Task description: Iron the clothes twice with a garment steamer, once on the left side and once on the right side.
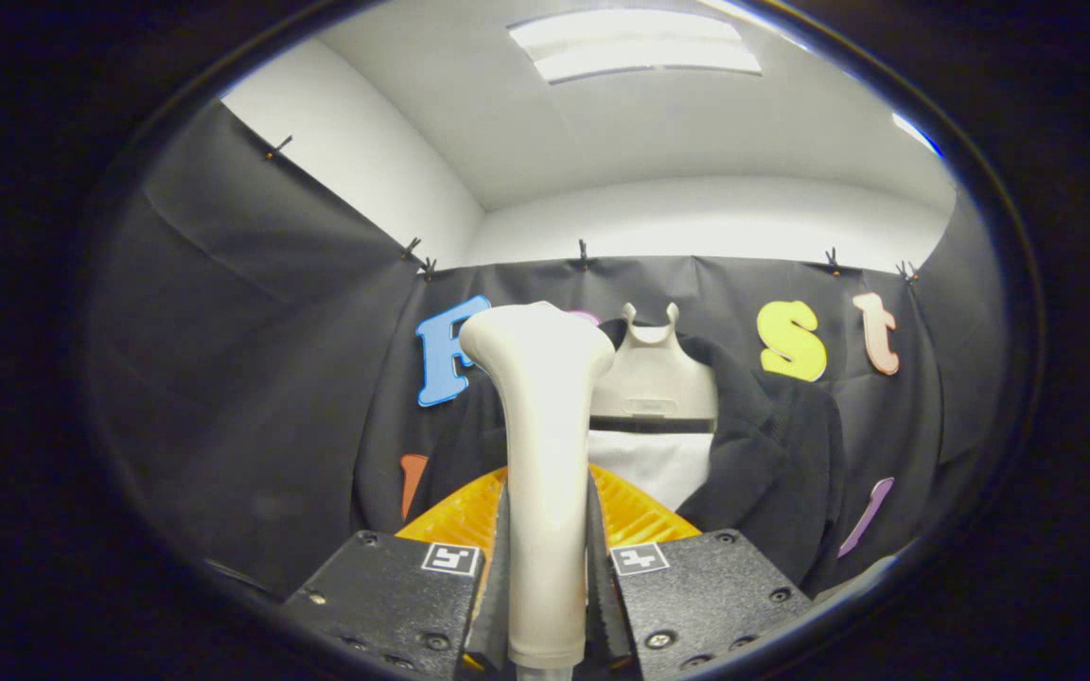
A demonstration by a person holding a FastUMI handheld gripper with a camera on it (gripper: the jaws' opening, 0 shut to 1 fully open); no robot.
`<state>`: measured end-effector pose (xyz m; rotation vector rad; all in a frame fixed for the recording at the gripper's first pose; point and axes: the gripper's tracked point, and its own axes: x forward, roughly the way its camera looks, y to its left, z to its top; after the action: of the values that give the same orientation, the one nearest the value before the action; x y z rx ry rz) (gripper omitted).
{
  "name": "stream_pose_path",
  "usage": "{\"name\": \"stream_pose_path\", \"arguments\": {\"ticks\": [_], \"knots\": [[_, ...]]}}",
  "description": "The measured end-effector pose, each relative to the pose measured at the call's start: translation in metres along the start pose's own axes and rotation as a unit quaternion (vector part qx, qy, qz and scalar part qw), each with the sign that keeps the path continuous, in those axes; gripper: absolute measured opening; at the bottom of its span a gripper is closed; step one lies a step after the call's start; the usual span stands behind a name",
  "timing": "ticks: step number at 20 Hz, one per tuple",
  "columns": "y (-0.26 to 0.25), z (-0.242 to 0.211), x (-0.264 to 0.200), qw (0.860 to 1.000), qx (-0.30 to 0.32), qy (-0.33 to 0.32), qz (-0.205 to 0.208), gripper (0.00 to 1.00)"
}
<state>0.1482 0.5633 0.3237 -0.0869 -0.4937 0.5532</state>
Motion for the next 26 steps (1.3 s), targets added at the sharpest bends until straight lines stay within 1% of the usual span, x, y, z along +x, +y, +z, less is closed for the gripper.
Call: {"name": "stream_pose_path", "arguments": {"ticks": [2, 5, 12, 15, 18, 26], "knots": [[0.003, 0.007, 0.008, 1.000, -0.014, -0.005, -0.011, 0.37], [0.000, 0.001, 0.010, 0.999, -0.020, -0.001, -0.025, 0.37], [0.008, -0.033, -0.009, 0.999, -0.021, 0.035, -0.007, 0.37], [0.008, -0.047, -0.021, 0.998, -0.032, 0.050, -0.010, 0.37], [0.008, -0.059, -0.031, 0.997, -0.033, 0.065, -0.005, 0.37], [-0.002, -0.096, -0.054, 0.993, -0.040, 0.109, -0.012, 0.37]]}}
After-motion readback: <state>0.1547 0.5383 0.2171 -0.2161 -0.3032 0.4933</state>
